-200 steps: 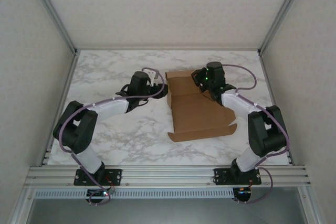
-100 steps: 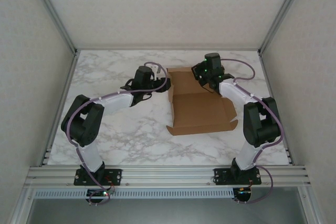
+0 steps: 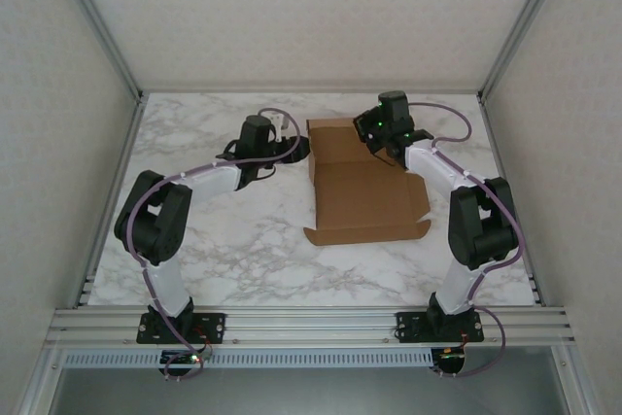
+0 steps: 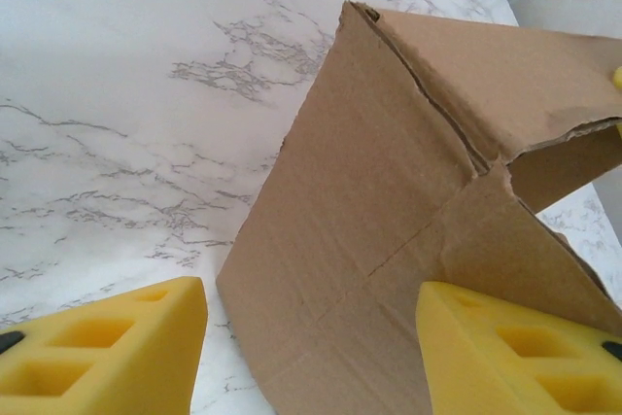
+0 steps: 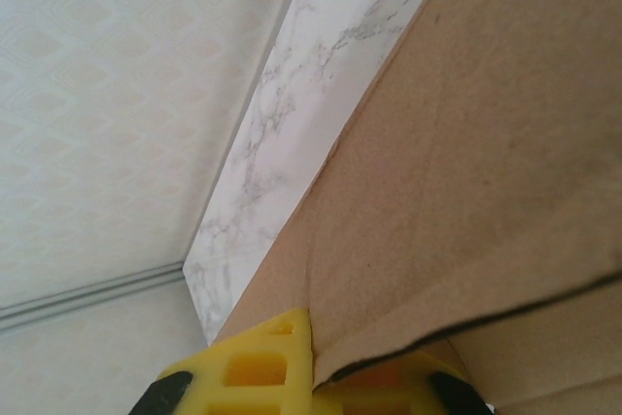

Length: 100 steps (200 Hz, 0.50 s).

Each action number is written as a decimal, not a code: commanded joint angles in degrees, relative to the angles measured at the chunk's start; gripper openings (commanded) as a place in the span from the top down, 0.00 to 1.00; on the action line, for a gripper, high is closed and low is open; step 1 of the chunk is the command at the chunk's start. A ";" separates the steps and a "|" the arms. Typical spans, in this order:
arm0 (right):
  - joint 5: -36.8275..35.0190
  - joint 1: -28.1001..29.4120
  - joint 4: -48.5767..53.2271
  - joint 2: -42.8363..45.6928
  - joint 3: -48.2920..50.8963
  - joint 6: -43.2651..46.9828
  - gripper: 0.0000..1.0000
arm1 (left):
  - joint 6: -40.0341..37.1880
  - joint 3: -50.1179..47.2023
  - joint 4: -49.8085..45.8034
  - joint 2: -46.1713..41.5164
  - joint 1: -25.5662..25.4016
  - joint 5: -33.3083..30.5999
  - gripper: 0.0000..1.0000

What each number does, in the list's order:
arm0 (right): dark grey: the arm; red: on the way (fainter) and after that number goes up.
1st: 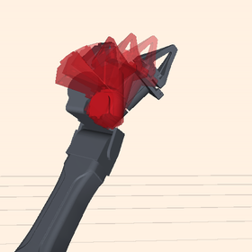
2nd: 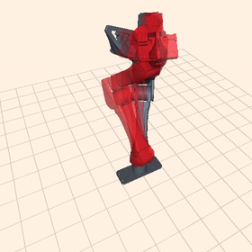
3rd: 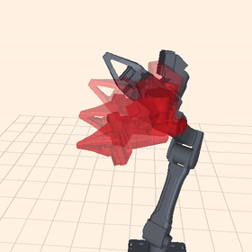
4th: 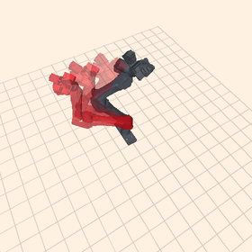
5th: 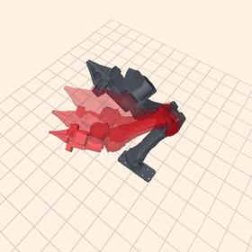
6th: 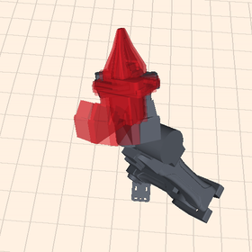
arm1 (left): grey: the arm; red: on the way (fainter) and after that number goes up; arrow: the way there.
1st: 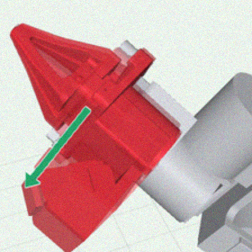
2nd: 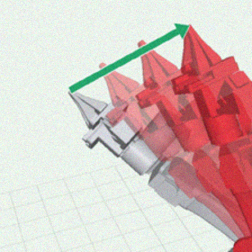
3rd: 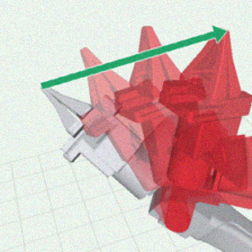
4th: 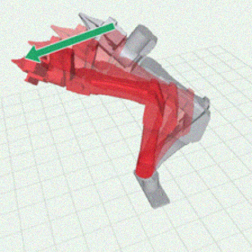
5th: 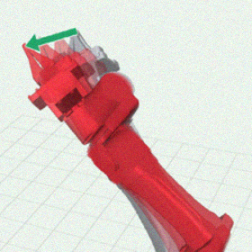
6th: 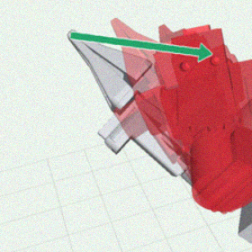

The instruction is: Fold the paper box

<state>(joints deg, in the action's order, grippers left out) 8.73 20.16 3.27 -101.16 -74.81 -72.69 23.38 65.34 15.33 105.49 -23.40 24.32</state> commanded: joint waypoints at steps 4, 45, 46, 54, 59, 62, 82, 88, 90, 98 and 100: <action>2.41 0.43 1.47 -0.29 -0.14 0.94 1.00 | 0.27 -0.65 4.09 -0.47 2.08 3.54 0.41; 2.24 0.32 1.28 0.34 1.06 1.32 1.00 | 4.31 -6.71 8.83 -5.39 5.97 3.02 0.41; 2.25 0.32 1.25 0.34 1.06 1.36 1.00 | 4.31 -6.80 8.79 -5.56 5.94 2.97 0.41; 2.24 0.34 1.14 0.35 1.14 1.41 1.00 | 4.27 -7.44 8.59 -6.27 5.90 2.97 0.41; 2.17 0.33 1.06 0.35 1.21 1.49 1.00 | 4.51 -7.85 8.49 -6.66 5.67 3.09 0.41; 2.24 0.39 1.12 0.35 1.21 1.49 1.00 | 4.70 -8.05 8.41 -6.84 5.50 3.29 0.41; 2.33 0.37 0.87 0.52 1.33 1.55 1.00 | 6.07 -10.89 9.34 -9.39 4.11 2.75 0.41; 2.32 0.38 0.91 0.53 1.48 1.58 1.00 | 5.88 -11.87 9.55 -10.57 3.40 1.81 0.42; 2.34 0.38 0.90 0.60 1.50 1.58 1.00 | 5.73 -12.14 9.45 -10.99 3.13 1.40 0.42; 2.26 0.38 0.94 0.68 1.60 1.65 1.00 | 4.87 -12.80 8.54 -12.81 1.93 -0.71 0.43; 2.28 0.37 0.95 0.70 1.70 1.66 1.00 | 4.67 -12.96 8.28 -13.28 1.59 -1.39 0.43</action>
<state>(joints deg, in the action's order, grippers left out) 10.61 20.18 3.25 -101.16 -74.61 -72.62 27.88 54.92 22.04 98.17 -18.79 25.91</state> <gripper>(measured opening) 0.034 0.583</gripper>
